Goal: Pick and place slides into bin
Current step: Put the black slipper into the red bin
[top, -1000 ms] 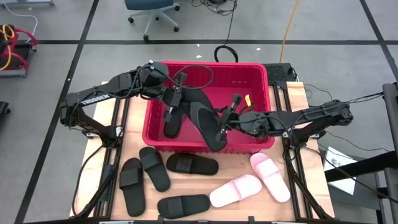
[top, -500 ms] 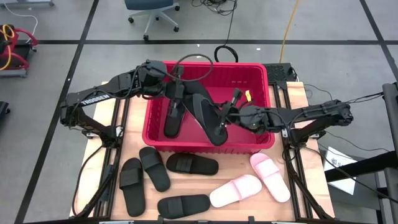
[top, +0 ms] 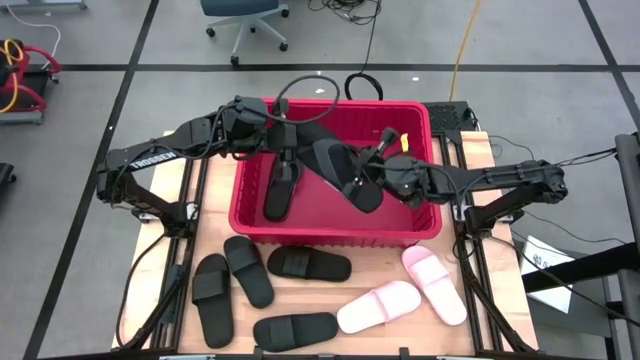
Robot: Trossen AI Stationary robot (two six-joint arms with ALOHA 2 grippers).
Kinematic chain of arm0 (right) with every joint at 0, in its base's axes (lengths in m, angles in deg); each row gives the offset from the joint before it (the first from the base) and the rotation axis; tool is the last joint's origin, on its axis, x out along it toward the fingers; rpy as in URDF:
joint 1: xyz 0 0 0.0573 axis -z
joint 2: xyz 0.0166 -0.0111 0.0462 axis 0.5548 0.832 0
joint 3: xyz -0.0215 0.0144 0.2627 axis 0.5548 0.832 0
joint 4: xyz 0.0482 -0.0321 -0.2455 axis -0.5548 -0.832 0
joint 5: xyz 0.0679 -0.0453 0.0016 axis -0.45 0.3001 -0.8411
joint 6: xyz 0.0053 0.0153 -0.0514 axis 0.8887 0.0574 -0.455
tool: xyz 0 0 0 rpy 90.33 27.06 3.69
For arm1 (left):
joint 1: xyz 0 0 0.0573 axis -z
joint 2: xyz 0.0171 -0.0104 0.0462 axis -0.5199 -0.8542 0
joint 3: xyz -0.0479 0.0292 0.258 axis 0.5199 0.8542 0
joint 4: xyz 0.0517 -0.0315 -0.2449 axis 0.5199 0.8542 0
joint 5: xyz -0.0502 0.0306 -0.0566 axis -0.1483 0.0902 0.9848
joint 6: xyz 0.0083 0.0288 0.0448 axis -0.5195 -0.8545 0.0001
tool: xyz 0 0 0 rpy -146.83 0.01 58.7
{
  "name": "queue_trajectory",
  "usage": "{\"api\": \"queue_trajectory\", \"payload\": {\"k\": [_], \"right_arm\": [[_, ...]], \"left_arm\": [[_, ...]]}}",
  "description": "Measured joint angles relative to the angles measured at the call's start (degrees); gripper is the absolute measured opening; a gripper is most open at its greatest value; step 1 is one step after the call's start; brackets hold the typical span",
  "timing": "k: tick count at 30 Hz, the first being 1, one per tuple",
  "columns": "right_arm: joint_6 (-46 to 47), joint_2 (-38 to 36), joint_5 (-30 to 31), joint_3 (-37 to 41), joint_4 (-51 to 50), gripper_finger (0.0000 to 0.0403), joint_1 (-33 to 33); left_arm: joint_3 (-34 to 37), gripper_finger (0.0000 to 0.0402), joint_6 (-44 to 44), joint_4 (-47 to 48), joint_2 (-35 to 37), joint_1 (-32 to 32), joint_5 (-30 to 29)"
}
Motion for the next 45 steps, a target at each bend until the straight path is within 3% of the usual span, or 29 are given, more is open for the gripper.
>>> {"api": "queue_trajectory", "payload": {"k": [12,26,29,33,38,45], "right_arm": [[-1.95,-0.66,0.23,0.02,3.67,0.0000,0.74],[-3.62,-0.59,7.52,0.07,8.43,0.0000,1.07],[-4.21,-0.59,8.76,0.07,10.23,0.0000,1.45],[-3.76,-0.15,8.10,0.07,13.16,0.0000,2.20],[-4.08,-0.02,4.17,0.06,14.82,0.0000,2.69],[-4.07,-0.02,4.02,0.04,16.29,0.0000,2.67]], "left_arm": [[-0.03,0.0124,2.73,1.69,0.60,-0.02,-0.20],[-0.07,0.0124,8.91,4.81,1.21,0.42,-0.16],[-0.05,0.0124,13.84,2.71,1.68,0.42,2.13],[-0.07,0.0124,17.93,1.07,1.11,0.50,5.33],[0.02,0.0124,17.39,-0.37,0.09,0.94,5.43],[0.01,0.0124,18.28,-4.37,-0.70,0.90,7.58]]}}
